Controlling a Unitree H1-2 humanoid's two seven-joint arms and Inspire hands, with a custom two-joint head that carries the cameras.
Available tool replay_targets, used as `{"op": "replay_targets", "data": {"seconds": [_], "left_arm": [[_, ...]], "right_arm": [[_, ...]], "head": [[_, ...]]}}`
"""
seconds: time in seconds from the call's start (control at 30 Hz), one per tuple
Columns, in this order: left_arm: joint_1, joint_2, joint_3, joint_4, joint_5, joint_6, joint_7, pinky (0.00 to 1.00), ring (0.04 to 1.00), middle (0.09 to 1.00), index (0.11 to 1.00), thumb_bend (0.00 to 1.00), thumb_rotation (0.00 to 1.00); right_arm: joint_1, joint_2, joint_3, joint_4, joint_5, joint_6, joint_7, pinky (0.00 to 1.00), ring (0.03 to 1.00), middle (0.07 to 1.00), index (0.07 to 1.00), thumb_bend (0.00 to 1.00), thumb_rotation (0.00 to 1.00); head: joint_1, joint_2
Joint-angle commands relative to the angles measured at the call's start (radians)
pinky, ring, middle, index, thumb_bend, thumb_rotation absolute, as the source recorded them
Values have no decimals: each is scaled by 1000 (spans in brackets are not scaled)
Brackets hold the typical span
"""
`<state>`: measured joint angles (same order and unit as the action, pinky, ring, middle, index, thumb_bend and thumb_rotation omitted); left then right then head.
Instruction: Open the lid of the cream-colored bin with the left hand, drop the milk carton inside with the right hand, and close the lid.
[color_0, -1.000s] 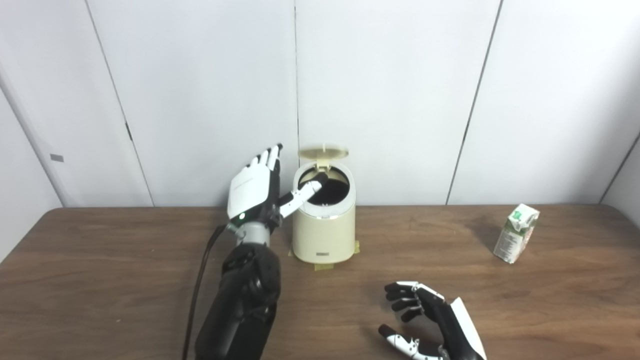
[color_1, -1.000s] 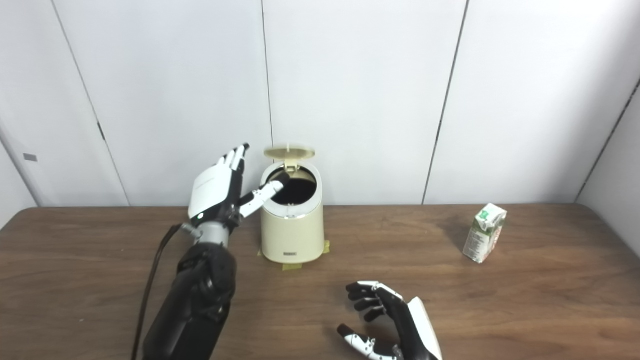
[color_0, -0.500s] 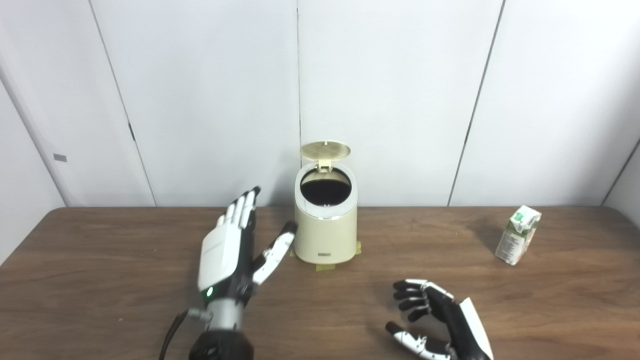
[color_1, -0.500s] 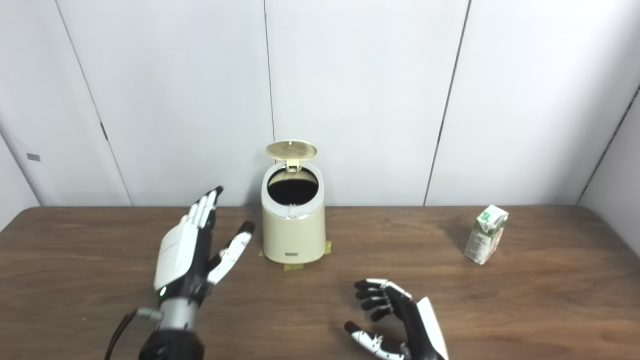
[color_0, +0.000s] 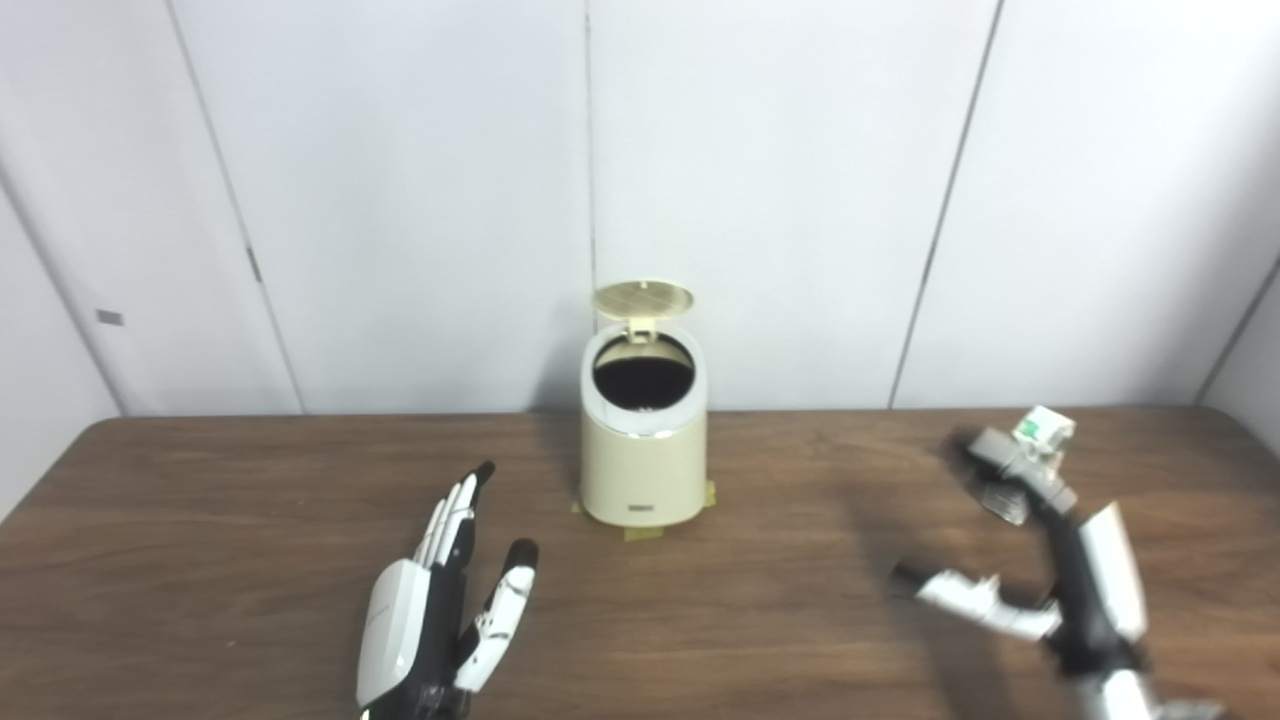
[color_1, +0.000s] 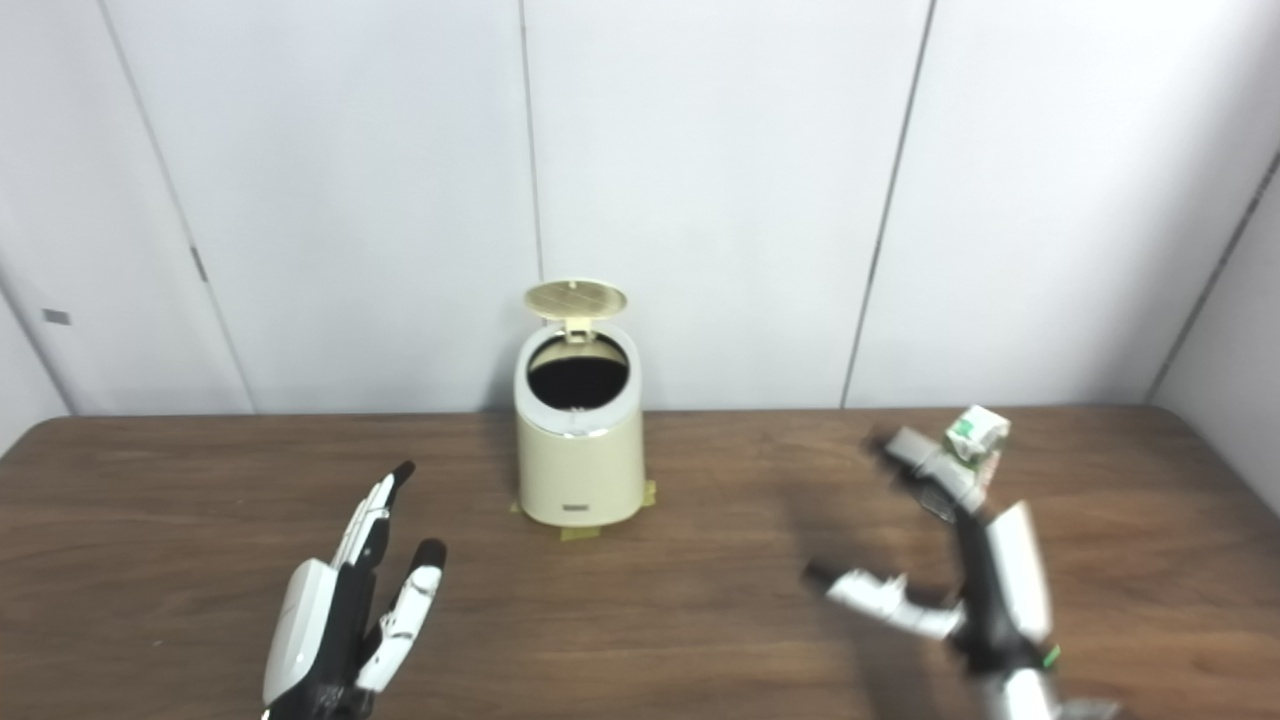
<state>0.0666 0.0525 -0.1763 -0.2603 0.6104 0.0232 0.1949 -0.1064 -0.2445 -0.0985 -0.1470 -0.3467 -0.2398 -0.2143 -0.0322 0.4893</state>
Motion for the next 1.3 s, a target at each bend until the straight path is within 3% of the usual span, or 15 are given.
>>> {"op": "replay_targets", "data": {"seconds": [0.0, 0.07, 0.13, 0.3, 0.47, 0.57, 0.67, 0.77, 0.87, 0.97, 1.1, 1.27], "left_arm": [[40, 21, 5, -1, -12, -53, 11, 921, 966, 969, 961, 366, 1000], [56, 22, 10, 5, -21, -65, 11, 921, 962, 966, 961, 354, 1000], [70, 23, 14, 7, -32, -69, 4, 924, 960, 967, 963, 342, 1000], [103, 16, 29, 11, -71, -73, -14, 942, 971, 973, 966, 338, 1000], [109, 14, 30, 22, -80, -76, -16, 927, 964, 971, 960, 323, 1000], [106, 13, 29, 25, -90, -73, -22, 935, 971, 976, 965, 313, 1000], [104, 13, 28, 23, -74, -64, -21, 927, 970, 974, 963, 323, 1000], [101, 18, 28, 28, -59, -73, -20, 924, 961, 963, 953, 306, 1000], [100, 19, 31, 35, -54, -76, -19, 929, 962, 961, 951, 310, 1000], [98, 18, 35, 45, -49, -82, -11, 928, 962, 955, 944, 328, 1000], [94, 20, 33, 54, -40, -98, -4, 933, 966, 954, 940, 315, 1000], [95, 21, 39, 61, -38, -109, 0, 929, 964, 950, 935, 326, 1000]], "right_arm": [[-63, -10, -14, -47, 31, 26, 23, 764, 820, 827, 833, 963, 417], [-90, -31, -35, -46, 40, 52, 32, 763, 824, 829, 839, 967, 413], [-115, -52, -54, -41, 37, 78, 41, 713, 825, 848, 852, 989, 476], [-170, -93, -98, -36, 58, 137, 68, 715, 830, 856, 863, 974, 432], [-213, -140, -122, -33, 33, 274, 99, 759, 882, 890, 897, 980, 410], [-235, -161, -126, 7, 55, 295, 110, 590, 907, 969, 942, 984, 364], [-256, -184, -118, 55, 37, 288, 109, 478, 830, 987, 954, 996, 347], [-278, -211, -99, 109, -2, 280, 102, 656, 869, 937, 944, 1000, 335], [-300, -228, -85, 149, -12, 298, 115, 632, 867, 929, 948, 1000, 335], [-322, -235, -79, 195, 0, 312, 124, 623, 853, 930, 943, 998, 266], [-355, -242, -69, 313, 14, 281, 123, 767, 900, 937, 941, 983, 237], [-390, -231, -67, 439, 53, 275, 125, 844, 915, 927, 918, 914, 213]], "head": [[-2, 1], [-7, 2], [-11, 0], [-19, 11], [-18, 14], [-16, 14], [-13, 14], [-13, 16], [-15, 19], [-18, 19], [-21, 17], [-24, 11]]}}
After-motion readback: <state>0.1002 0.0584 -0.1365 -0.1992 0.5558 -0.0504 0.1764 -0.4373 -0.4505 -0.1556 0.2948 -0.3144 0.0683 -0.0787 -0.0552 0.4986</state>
